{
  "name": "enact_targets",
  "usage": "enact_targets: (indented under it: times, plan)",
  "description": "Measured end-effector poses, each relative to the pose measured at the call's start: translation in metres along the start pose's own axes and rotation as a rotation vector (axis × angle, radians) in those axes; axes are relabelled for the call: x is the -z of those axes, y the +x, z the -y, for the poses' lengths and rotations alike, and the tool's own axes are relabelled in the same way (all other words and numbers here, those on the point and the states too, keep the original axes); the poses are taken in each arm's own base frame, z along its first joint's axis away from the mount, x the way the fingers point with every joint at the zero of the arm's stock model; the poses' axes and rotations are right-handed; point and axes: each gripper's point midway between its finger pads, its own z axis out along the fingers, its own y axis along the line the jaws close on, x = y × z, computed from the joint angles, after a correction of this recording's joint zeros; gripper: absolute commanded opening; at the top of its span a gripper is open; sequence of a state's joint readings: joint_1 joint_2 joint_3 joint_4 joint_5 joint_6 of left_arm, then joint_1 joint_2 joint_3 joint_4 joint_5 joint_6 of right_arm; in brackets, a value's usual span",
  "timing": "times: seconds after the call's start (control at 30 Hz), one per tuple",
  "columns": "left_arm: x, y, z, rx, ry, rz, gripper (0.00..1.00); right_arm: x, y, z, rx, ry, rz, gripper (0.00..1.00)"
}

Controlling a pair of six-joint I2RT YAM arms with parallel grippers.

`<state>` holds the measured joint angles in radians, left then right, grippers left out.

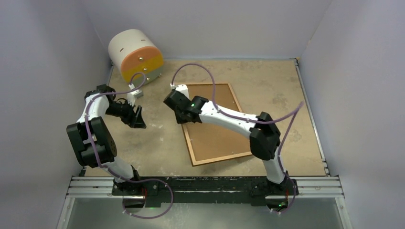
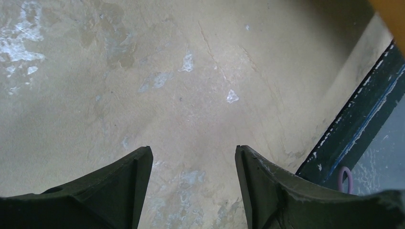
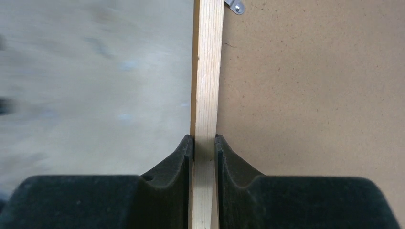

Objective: Put the photo into the frame
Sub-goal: Turn over the photo frame at the center of the board.

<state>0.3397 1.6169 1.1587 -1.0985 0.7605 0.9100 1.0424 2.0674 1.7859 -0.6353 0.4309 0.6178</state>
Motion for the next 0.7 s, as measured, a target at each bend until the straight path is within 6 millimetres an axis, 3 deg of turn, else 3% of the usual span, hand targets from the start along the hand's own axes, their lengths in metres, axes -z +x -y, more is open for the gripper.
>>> enact_targets:
  times: [0.2, 0.37, 0.53, 0.7]
  plan:
    - [0.006, -0.008, 0.012, 0.02, 0.04, 0.016, 0.66, 0.097, -0.063, -0.035, -0.198, -0.286, 0.115, 0.0]
    - [0.03, -0.047, 0.014, -0.033, 0.025, 0.092, 0.66, 0.166, -0.107, -0.047, -0.336, -0.476, 0.191, 0.0]
    - [0.054, -0.08, 0.025, -0.09, 0.011, 0.166, 0.65, 0.195, -0.126, -0.04, -0.495, -0.65, 0.199, 0.0]
    - [0.069, -0.098, 0.041, -0.116, 0.01, 0.218, 0.65, 0.195, -0.133, -0.003, -0.689, -0.796, 0.194, 0.0]
